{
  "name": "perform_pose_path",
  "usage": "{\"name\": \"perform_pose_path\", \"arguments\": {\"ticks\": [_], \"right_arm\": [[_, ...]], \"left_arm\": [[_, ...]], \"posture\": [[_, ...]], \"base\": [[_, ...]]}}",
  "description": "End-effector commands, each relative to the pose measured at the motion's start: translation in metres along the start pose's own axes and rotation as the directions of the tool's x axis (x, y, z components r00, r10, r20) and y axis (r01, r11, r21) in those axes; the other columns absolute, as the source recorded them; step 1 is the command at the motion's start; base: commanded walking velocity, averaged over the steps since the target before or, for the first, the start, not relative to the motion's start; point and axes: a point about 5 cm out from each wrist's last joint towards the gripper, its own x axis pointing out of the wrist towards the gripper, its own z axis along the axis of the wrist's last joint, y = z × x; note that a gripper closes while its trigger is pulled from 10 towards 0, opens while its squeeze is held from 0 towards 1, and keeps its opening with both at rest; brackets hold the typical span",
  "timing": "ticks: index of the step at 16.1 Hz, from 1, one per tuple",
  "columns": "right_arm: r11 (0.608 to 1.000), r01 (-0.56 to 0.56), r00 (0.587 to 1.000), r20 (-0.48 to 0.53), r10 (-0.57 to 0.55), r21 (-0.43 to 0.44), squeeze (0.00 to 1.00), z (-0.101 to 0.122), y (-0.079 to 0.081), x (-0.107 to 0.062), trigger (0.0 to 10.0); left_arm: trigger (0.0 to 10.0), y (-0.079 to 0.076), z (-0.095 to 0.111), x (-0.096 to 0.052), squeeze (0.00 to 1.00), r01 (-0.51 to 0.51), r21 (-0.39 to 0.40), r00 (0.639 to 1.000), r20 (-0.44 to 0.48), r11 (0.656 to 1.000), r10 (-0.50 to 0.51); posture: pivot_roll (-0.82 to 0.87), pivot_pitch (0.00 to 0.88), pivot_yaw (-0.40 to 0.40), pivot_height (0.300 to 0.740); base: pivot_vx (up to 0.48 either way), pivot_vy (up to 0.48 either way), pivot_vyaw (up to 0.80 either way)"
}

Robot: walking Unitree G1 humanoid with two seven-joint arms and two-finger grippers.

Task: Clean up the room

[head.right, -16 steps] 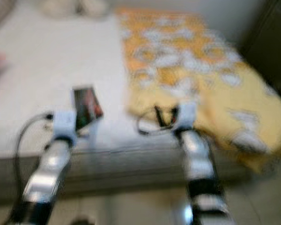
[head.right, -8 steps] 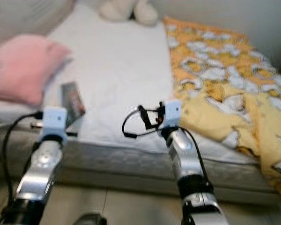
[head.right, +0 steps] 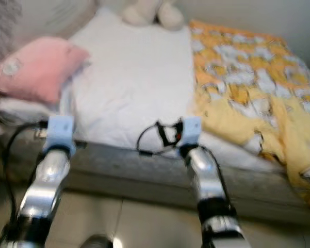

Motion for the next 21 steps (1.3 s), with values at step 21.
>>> {"name": "perform_pose_path", "arguments": {"ticks": [21], "right_arm": [[1.000, 0.004, 1.000, 0.029, -0.004, 0.010, 0.00, 0.0025, 0.0026, 0.0008, 10.0]], "left_arm": [[10.0, -0.0039, 0.0169, 0.0080, 0.00, 0.067, -0.032, 0.995, 0.080, 0.997, -0.064]], "posture": [[0.09, 0.000, -0.047, 0.740]], "base": [[0.357, 0.000, 0.00]]}}
